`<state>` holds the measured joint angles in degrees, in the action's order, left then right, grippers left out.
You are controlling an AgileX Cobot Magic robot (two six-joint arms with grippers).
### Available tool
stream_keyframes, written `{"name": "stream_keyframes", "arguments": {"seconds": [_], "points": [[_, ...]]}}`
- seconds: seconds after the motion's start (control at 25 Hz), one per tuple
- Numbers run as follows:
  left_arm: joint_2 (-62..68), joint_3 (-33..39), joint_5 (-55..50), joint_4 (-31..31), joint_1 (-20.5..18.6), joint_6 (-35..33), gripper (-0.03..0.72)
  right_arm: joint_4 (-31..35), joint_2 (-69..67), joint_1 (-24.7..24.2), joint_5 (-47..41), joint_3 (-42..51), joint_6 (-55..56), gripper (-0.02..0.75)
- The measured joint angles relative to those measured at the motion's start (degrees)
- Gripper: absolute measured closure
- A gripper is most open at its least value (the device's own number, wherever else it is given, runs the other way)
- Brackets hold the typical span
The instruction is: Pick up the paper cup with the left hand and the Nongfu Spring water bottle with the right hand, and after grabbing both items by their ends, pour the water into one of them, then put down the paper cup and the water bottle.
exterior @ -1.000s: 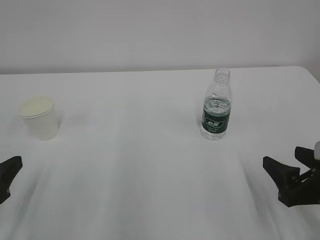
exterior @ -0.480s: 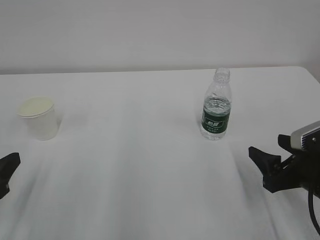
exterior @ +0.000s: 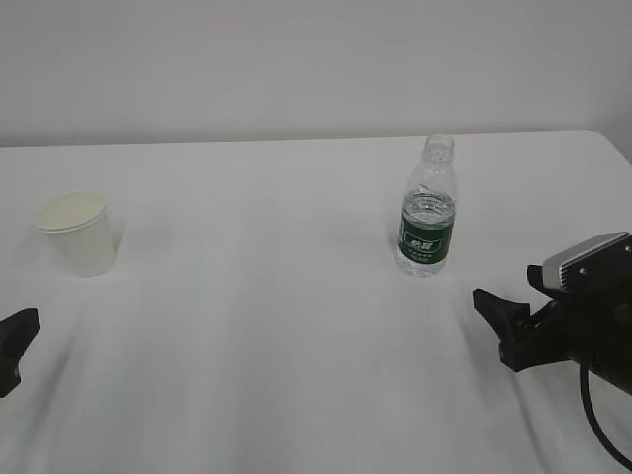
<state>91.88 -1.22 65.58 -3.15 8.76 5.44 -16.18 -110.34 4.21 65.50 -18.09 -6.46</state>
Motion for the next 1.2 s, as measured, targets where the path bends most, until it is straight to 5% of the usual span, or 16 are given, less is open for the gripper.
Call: {"name": "stream_keyframes", "arguments": {"seconds": [1.2], "points": [[6.58,-8.01,0.00,-1.30,0.00,0.03,0.129,-4.79,-7.96,0.00,0.11,-11.51,3.75,0.148]]}}
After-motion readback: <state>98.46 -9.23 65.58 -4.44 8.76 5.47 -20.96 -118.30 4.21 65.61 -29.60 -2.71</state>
